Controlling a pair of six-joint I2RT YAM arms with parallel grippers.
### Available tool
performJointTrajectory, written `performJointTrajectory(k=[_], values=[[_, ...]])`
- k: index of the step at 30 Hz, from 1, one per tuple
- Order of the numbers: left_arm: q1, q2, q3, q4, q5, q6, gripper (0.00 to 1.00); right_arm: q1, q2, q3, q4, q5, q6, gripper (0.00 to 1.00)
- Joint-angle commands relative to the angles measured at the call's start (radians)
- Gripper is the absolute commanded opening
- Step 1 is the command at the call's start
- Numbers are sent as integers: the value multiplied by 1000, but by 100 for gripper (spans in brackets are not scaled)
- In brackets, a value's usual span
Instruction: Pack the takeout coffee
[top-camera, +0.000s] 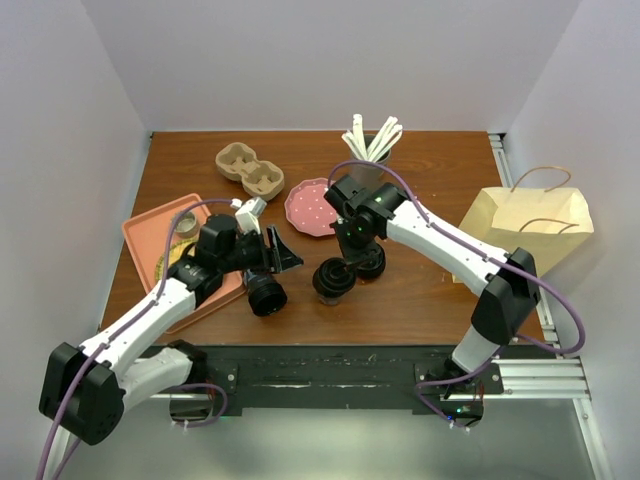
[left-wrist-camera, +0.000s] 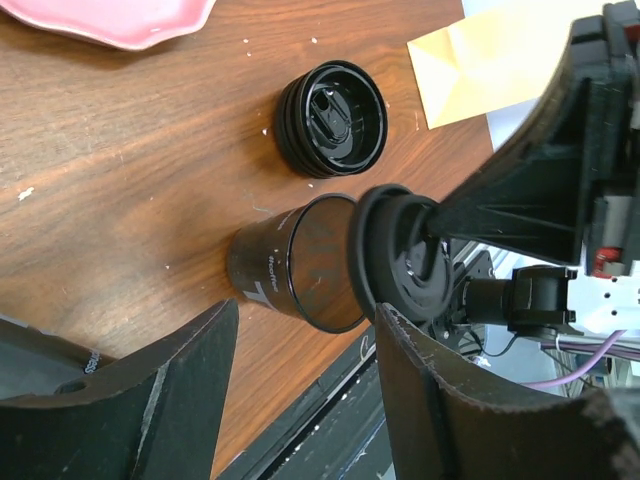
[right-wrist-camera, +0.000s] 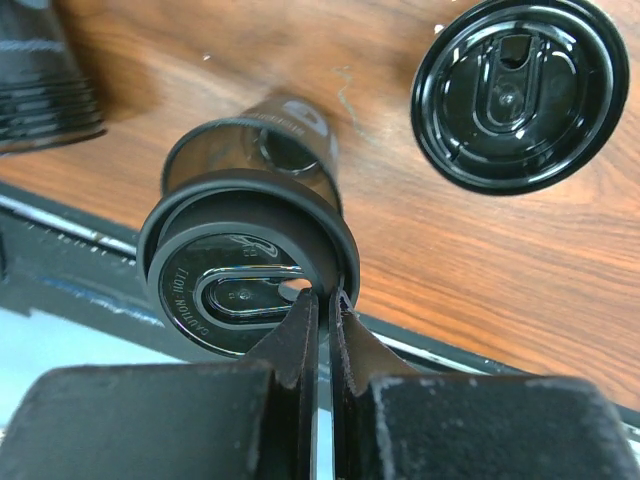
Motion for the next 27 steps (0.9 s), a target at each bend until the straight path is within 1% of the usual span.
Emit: performJointTrajectory(k=[1,10,16,17,19,27], values=[[7,-1,-1,32,21,21,61,11,0,29,28,62,10,0],[7,11,-66,87,40,-10,57,20,39,17,61,71,14,0],[5,19,-87,98,51,-23,56,34,47,3,68,75,22,0],[5,23,-89,138,52,-25,56,35,48,-1,70,74,22,0],[5,31,-98,155,60,-31,56,42,54,-1,71,74,23,0],[-11,62,-109,187,63,-40,54,49,66,-23,76,89,19,0]])
